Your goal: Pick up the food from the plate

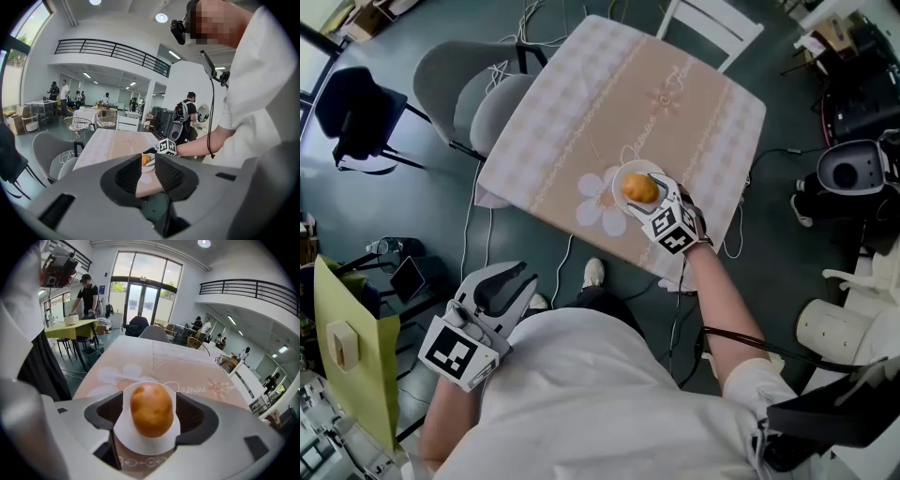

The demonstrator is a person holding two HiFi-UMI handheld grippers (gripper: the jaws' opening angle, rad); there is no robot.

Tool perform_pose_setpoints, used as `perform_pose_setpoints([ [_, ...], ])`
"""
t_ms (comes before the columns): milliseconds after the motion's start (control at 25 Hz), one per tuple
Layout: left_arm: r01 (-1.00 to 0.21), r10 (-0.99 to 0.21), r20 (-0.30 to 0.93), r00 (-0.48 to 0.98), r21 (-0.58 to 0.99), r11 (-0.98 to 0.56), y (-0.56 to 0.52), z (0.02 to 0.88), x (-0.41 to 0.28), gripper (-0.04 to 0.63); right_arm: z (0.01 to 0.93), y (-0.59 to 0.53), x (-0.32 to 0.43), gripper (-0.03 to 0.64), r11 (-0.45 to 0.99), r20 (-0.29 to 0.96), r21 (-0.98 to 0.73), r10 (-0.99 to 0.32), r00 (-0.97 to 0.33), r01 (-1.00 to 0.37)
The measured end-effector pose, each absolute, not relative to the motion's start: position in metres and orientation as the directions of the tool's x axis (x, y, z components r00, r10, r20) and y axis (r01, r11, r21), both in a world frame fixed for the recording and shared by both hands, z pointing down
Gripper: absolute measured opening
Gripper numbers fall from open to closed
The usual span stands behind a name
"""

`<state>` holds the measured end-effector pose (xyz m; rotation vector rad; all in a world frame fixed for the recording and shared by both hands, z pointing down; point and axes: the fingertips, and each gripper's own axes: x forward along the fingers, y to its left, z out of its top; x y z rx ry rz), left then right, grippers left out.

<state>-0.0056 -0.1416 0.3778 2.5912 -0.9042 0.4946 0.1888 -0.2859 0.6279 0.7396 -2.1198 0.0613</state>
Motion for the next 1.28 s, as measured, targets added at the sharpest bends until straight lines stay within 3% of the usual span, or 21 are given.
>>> perform_pose_setpoints([
  [600, -0.676, -0.554, 0.435, 0.710, 0.203, -0.708, -0.161, 0.377, -0.023, 0.080, 0.653, -0.300, 0.194, 0.351, 0.822, 0.799, 0.164, -0.434, -0.415, -0.545],
  [1280, -0.632, -0.538, 0.379, 0.753, 0.188, -0.752, -0.116, 0.364, -0.063, 0.078, 0.578, -0.263, 0.177, 0.351, 0.695, 0.716, 0.183, -0.579, -0.390, -0.695],
])
